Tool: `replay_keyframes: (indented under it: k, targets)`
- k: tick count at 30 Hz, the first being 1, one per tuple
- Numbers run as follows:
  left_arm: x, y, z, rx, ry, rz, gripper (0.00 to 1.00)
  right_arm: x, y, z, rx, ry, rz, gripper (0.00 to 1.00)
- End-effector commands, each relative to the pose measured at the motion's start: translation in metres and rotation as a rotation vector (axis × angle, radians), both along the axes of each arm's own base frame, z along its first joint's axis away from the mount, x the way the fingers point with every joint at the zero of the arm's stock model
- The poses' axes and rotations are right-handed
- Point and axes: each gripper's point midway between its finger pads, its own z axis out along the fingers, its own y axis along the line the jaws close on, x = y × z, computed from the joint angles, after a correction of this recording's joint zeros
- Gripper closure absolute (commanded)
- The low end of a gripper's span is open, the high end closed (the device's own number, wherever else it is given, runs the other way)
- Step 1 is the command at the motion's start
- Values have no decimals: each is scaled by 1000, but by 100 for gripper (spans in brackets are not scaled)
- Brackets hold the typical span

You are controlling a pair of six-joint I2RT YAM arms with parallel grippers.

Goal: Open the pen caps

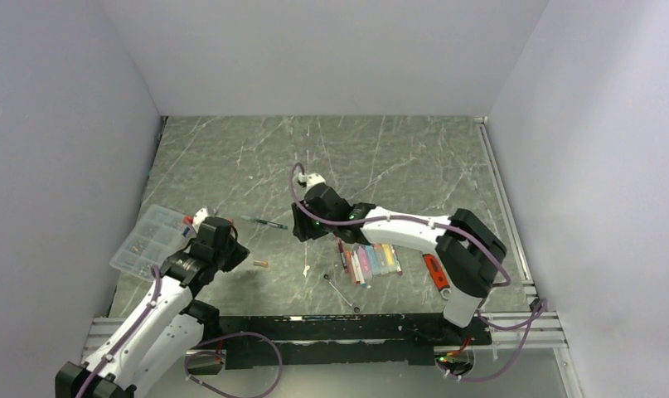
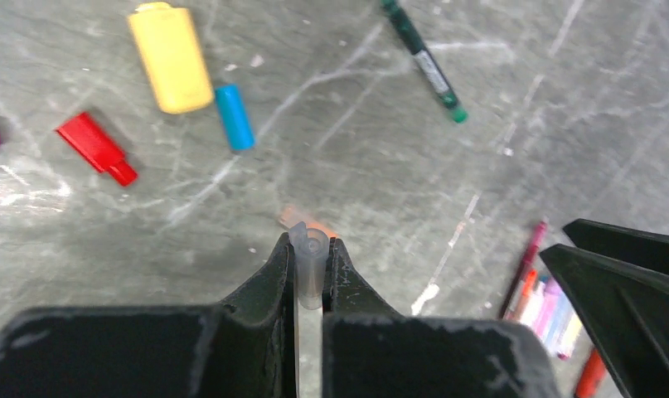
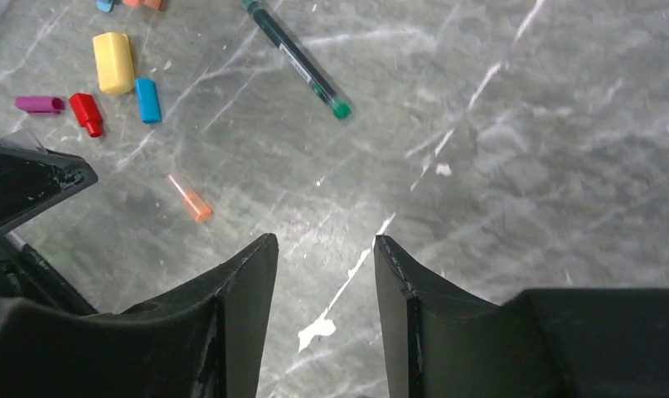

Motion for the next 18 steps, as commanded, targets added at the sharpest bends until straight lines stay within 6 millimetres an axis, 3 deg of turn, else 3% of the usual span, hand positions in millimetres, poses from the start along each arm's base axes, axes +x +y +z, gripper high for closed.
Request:
replay_keyframes:
  k: [1, 8, 18]
  targets:
    - [6, 17, -14, 69, 33, 105, 96, 19, 30, 7, 3, -92, 100, 49]
    - [11, 14, -22, 87, 64, 92, 79, 49, 56, -6, -66, -164, 139, 46]
    - [13, 11, -18, 85, 53, 66, 59, 53, 66, -18, -80, -171, 175, 45]
